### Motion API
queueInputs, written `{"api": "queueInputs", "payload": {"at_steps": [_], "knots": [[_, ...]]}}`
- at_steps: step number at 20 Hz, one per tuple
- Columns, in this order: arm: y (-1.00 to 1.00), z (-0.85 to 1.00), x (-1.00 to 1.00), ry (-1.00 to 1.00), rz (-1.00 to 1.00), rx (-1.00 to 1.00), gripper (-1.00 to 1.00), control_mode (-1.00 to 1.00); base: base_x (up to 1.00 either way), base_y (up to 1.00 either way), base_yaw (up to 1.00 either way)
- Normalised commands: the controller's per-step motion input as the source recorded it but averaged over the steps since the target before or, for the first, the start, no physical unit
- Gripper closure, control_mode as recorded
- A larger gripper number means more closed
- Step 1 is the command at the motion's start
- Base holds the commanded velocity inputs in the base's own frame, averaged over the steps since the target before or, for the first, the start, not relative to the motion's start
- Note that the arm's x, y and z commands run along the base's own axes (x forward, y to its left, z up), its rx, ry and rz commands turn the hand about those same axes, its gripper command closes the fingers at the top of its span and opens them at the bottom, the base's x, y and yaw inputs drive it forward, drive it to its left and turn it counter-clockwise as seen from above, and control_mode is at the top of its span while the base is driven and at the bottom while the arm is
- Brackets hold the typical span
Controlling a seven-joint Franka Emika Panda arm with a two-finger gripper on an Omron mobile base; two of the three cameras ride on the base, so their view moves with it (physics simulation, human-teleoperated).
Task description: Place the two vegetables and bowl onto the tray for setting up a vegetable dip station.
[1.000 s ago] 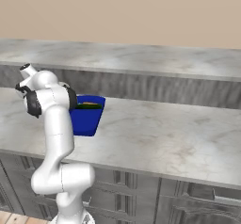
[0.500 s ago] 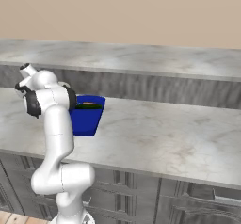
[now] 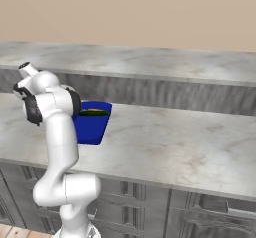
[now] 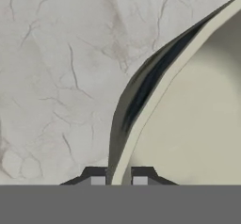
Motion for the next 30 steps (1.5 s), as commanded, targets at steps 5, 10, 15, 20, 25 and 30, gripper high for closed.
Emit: {"api": "queueInputs", "payload": {"at_steps": [5,10,15,20,25,30], "knots": [[-0.10,0.21,-0.48,-0.08,0.00,0.00,1.00,-1.00,0.00,0.00,0.00],[-0.15,0.20,-0.53,-0.06,0.00,0.00,1.00,-1.00,0.00,0.00,0.00],[-0.45,0.10,-0.37,0.00,0.00,0.00,1.00,-1.00,0.00,0.00,0.00],[-0.49,0.02,-0.19,0.00,0.00,0.00,1.00,-1.00,0.00,0.00,0.00],[-0.45,0.00,-0.14,0.00,0.00,0.00,1.00,-1.00,0.00,0.00,0.00],[-0.43,0.00,-0.17,0.00,0.00,0.00,1.00,-1.00,0.00,0.00,0.00]]}}
